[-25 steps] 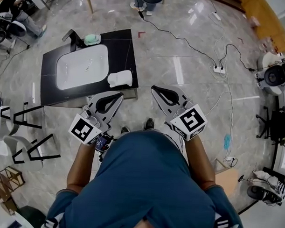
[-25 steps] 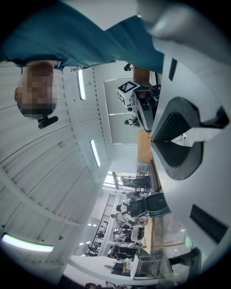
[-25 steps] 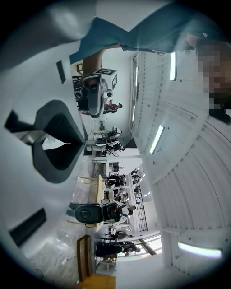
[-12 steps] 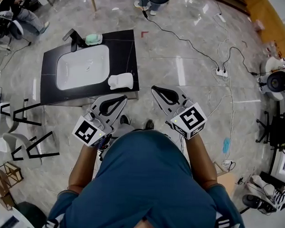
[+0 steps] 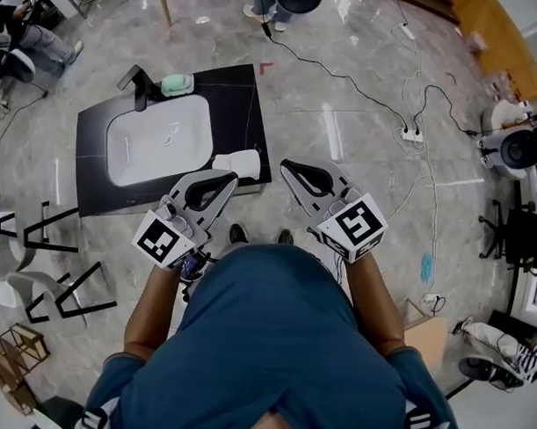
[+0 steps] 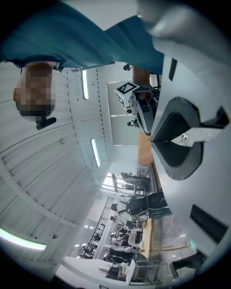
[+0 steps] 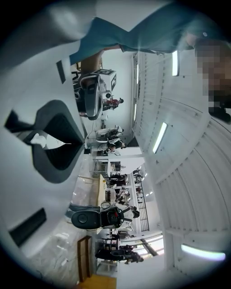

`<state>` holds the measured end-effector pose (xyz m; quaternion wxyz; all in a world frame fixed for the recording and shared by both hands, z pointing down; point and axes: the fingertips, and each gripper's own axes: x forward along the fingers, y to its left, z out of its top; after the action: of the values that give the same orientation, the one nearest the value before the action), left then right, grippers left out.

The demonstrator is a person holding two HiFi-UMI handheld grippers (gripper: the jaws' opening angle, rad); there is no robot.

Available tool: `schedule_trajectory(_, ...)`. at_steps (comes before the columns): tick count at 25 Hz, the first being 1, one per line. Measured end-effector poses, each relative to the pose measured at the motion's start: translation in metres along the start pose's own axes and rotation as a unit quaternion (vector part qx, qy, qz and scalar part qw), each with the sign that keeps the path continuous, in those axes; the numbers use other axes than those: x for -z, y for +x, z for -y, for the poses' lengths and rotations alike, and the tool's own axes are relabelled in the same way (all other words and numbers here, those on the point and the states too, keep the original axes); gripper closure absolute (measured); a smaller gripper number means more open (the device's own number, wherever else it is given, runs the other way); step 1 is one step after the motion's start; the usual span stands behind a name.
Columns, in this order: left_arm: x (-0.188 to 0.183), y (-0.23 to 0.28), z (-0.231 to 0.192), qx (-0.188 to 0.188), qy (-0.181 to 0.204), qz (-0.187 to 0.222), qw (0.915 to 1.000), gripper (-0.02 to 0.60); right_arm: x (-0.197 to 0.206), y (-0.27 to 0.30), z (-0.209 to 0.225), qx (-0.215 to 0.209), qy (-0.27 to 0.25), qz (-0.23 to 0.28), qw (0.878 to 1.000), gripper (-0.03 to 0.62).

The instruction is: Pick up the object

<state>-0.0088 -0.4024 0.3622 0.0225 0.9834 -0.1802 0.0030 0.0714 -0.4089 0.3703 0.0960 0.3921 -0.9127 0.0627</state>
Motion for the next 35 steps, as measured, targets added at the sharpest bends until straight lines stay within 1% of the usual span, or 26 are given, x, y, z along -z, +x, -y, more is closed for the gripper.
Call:
schedule_trajectory(5,0.000,-0.006,-0.021,0.013,0.003,-0.002,0.9999,0.577,0.000,0.016,0.007,0.020,0.005,-0.002,1.000,0.579)
schedule_trajectory(9,0.003,-0.008,-0.033,0.023,-0.004,0.000,0.9997,0.577,-0.004,0.025,0.008,0.033,0.006,-0.002,0.999,0.579)
schedule_trajectory(13,0.009,-0.003,-0.035,0.039,-0.014,0.002,0.9992,0.578,-0.004,0.022,0.011,0.048,0.008,-0.003,0.999,0.579)
schedule_trajectory(15,0.015,0.004,-0.035,0.046,-0.015,-0.008,0.9988,0.577,0.003,0.018,0.011,0.047,0.014,-0.008,0.999,0.579)
schedule_trajectory(17,0.012,0.010,-0.031,0.051,-0.013,-0.003,0.9986,0.577,0.013,0.013,0.015,0.045,0.019,-0.020,0.999,0.579)
schedule_trajectory(20,0.003,0.018,-0.031,0.036,-0.020,0.010,0.9991,0.577,0.010,0.007,0.032,0.047,0.017,-0.015,0.999,0.579)
schedule_trajectory(23,0.003,0.031,-0.032,0.017,-0.023,0.008,0.9996,0.577,0.002,0.005,0.051,0.043,0.014,-0.002,0.999,0.579)
schedule_trajectory(28,0.005,0.055,-0.031,0.007,-0.027,0.000,0.9996,0.577,0.011,0.009,0.068,0.011,0.021,-0.013,1.000,0.579)
schedule_trajectory(31,0.008,0.069,-0.037,-0.003,-0.032,-0.002,0.9995,0.578,0.015,0.010,0.085,0.007,0.024,-0.017,1.000,0.579)
schedule_trajectory(35,0.010,0.083,-0.035,-0.008,-0.040,0.002,0.9992,0.577,0.023,0.006,0.098,0.001,0.029,-0.027,0.999,0.579)
